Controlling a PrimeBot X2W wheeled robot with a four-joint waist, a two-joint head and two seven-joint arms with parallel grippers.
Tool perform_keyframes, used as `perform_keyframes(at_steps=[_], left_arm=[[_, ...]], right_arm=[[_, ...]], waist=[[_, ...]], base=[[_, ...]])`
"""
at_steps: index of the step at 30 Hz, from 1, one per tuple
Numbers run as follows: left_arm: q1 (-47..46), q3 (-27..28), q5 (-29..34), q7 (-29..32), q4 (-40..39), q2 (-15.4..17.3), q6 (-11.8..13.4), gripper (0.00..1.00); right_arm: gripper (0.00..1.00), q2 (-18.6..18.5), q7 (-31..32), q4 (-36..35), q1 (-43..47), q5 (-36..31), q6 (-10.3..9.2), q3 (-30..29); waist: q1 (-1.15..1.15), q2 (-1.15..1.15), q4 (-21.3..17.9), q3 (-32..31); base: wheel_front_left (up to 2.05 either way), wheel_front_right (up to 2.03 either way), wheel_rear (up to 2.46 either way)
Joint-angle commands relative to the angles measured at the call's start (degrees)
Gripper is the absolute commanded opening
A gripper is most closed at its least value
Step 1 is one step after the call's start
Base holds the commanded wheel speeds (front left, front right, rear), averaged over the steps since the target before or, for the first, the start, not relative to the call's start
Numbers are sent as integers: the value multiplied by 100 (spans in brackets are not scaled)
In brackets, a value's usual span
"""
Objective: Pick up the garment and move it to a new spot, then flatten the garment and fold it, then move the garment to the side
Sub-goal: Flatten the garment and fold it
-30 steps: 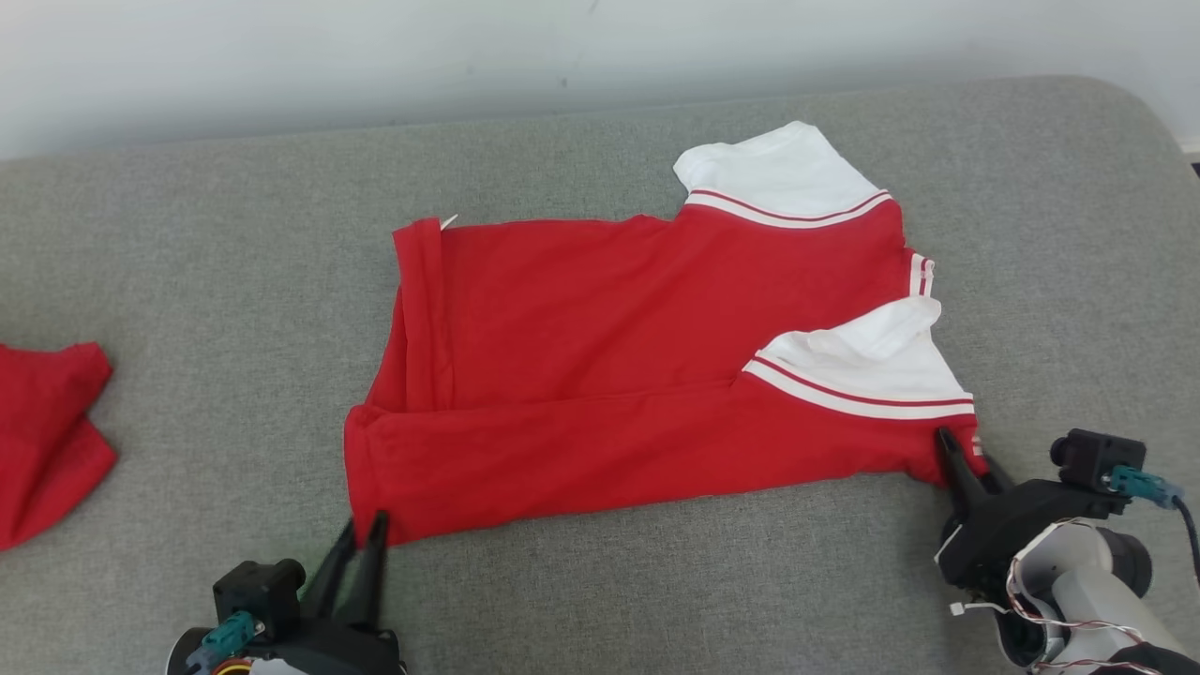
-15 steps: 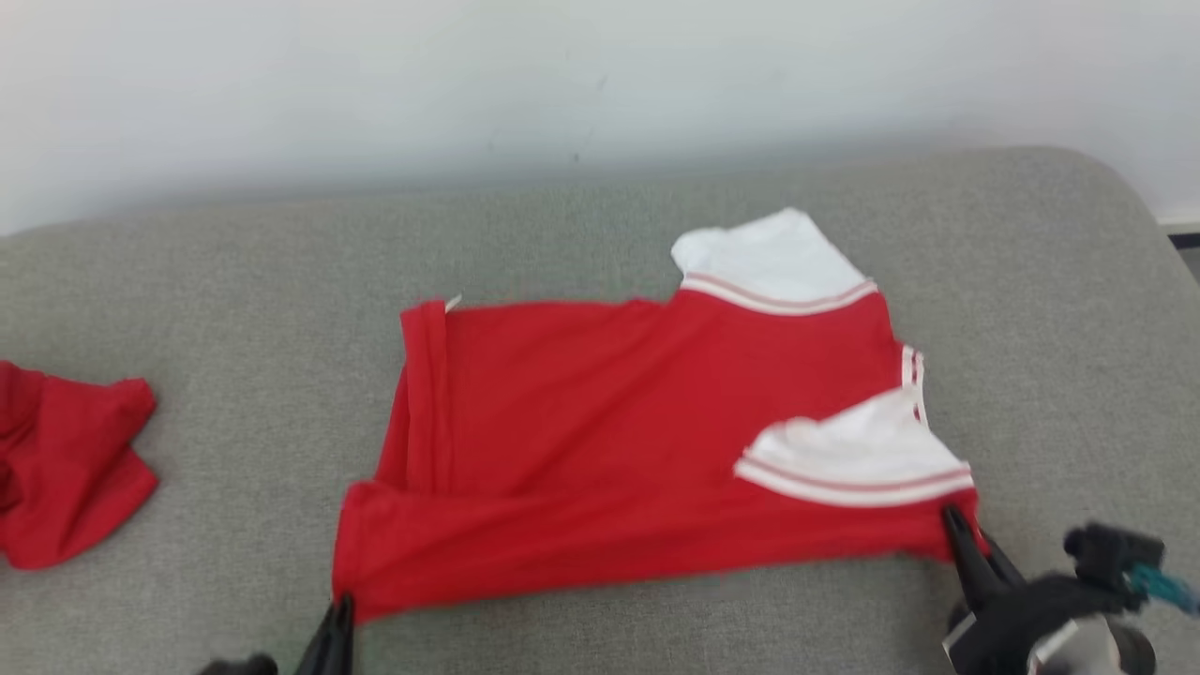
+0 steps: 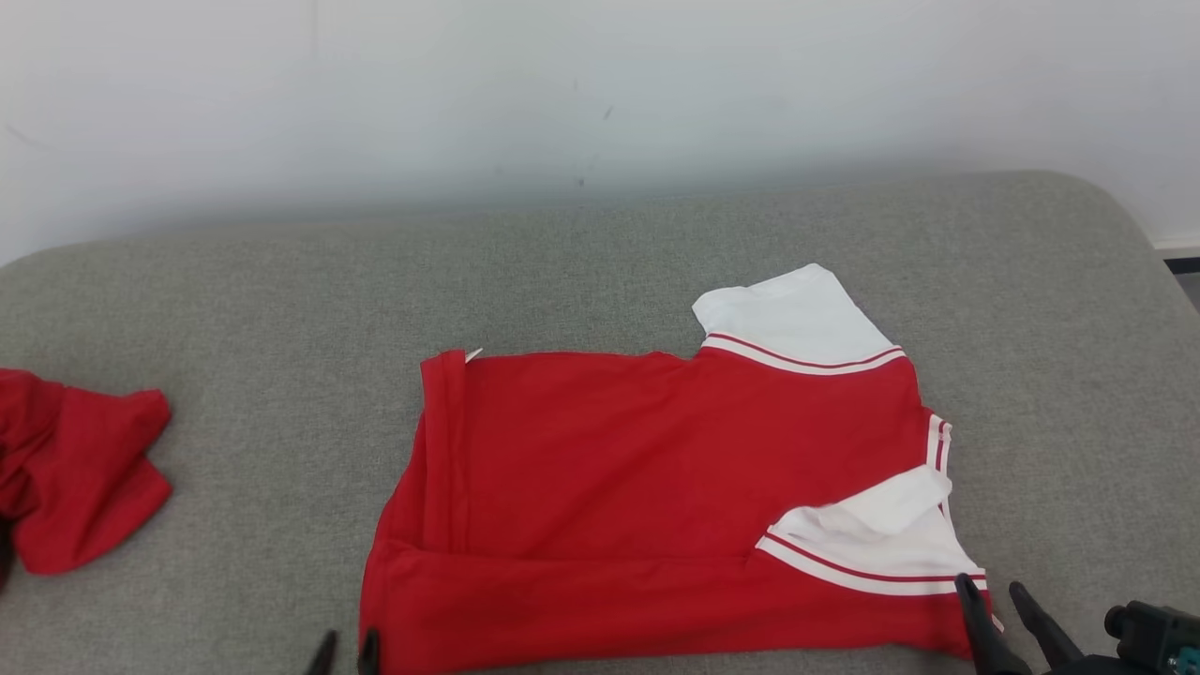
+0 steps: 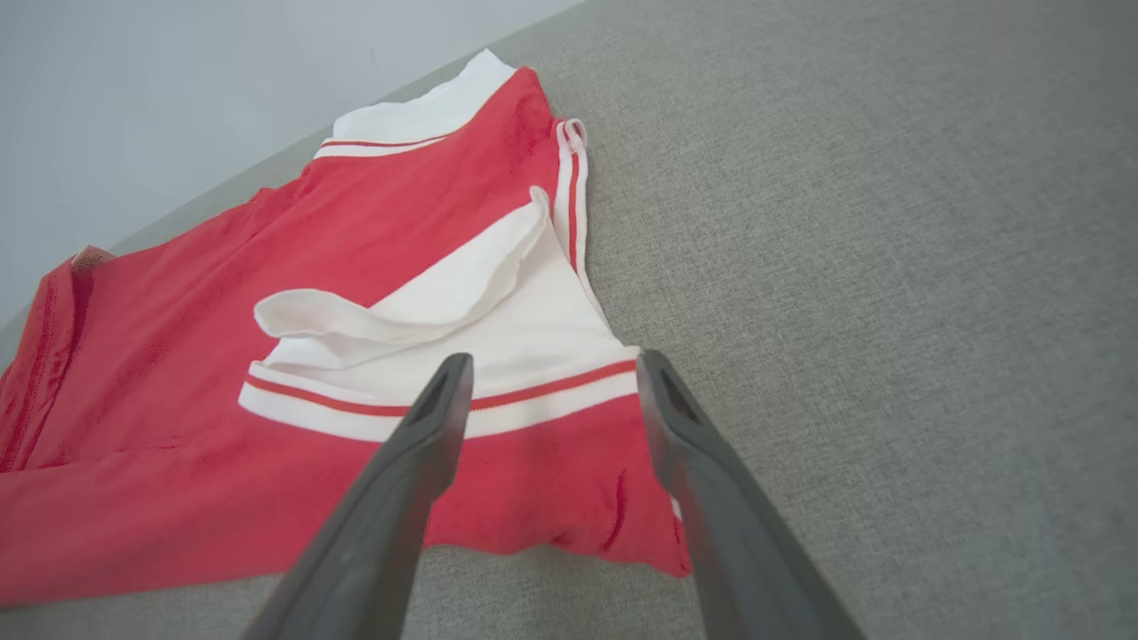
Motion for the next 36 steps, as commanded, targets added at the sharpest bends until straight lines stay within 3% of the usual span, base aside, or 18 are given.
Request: perform_keyframes(at_steps=[1, 9, 15, 23, 36], left_arm=[[61, 114, 112, -18, -194, -35, 42, 100], [240, 728, 739, -18, -1299, -104, 149, 100], [185, 1123, 1237, -18, -1726, -132, 239, 100], [302, 1316, 1627, -18, -1746, -104, 187, 100], [456, 1301, 1802, -18, -1391, -178, 134, 100]], right_arm=[[100, 102, -10, -178, 77, -179, -13, -63], [100, 315, -545, -1040, 46, -942, -13, -233], [100, 556, -1211, -1147, -18, -1488, -13, -196], [100, 782, -1611, -905, -86, -1878, -13, -142], [100, 929, -1654, -666, 1, -2253, -13, -112]], waist=[[1, 0, 0, -44], [1, 0, 17, -172], [1, 0, 37, -292], [1, 0, 19, -330], [1, 0, 22, -354]], base=[[0, 0, 0], [0, 0, 0], [0, 0, 0], [0, 0, 0], [0, 0, 0]])
